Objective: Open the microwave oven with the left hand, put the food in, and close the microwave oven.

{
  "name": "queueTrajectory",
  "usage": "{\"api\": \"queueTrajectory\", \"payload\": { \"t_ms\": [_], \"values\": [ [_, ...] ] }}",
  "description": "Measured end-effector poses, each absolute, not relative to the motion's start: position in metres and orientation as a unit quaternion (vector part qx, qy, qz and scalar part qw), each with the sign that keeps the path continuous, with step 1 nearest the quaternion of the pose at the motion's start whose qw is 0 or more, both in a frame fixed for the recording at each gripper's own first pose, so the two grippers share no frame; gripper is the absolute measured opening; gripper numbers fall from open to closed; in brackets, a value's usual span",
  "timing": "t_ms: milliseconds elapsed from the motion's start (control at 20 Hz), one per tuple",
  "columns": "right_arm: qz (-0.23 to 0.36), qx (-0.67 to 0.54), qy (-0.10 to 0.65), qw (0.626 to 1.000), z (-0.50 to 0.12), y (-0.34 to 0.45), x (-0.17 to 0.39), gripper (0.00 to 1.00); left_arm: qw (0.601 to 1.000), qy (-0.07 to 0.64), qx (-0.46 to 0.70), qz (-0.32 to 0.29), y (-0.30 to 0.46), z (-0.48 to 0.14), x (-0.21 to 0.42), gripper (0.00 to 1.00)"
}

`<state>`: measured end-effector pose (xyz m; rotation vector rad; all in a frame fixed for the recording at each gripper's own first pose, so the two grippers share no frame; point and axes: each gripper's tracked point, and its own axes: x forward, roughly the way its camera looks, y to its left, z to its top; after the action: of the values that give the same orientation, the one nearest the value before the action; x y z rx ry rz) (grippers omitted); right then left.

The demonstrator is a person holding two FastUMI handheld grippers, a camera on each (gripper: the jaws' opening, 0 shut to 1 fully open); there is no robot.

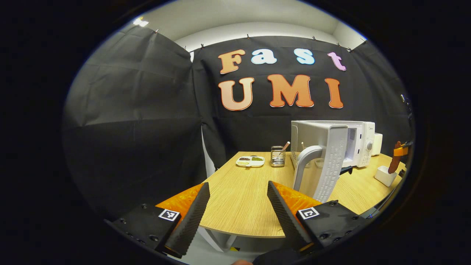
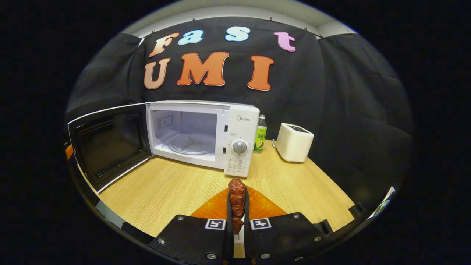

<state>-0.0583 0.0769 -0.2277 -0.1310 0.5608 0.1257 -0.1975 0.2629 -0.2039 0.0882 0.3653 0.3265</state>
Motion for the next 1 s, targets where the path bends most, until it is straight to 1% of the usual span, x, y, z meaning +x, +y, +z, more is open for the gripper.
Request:
{"api": "queueTrajectory", "payload": {
  "t_ms": [150,200,250,450,650,850,1000],
  "values": [
    [0.079,-0.059,0.259,0.961,-0.215,0.108,-0.046,0.10,0.969,0.179,0.045,0.164,0.268,-0.203,-0.196,1.00],
    [0.086,-0.048,0.260,0.961,-0.215,0.119,-0.041,0.10,0.969,0.178,0.045,0.165,0.269,-0.203,-0.196,0.95],
    [0.092,-0.038,0.262,0.960,-0.214,0.131,-0.037,0.10,0.969,0.177,0.046,0.164,0.270,-0.201,-0.196,1.00],
    [0.109,-0.013,0.255,0.961,-0.208,0.171,-0.014,0.10,0.968,0.175,0.049,0.171,0.284,-0.202,-0.196,1.00],
    [0.120,0.037,0.253,0.959,-0.208,0.212,0.010,0.10,0.967,0.177,0.047,0.180,0.299,-0.203,-0.197,1.00],
    [0.118,0.079,0.255,0.956,-0.219,0.244,0.036,0.10,0.965,0.181,0.040,0.184,0.308,-0.207,-0.194,1.00],
    [0.104,0.127,0.254,0.953,-0.228,0.261,0.060,0.10,0.965,0.183,0.041,0.183,0.310,-0.209,-0.190,1.00]
  ]
}}
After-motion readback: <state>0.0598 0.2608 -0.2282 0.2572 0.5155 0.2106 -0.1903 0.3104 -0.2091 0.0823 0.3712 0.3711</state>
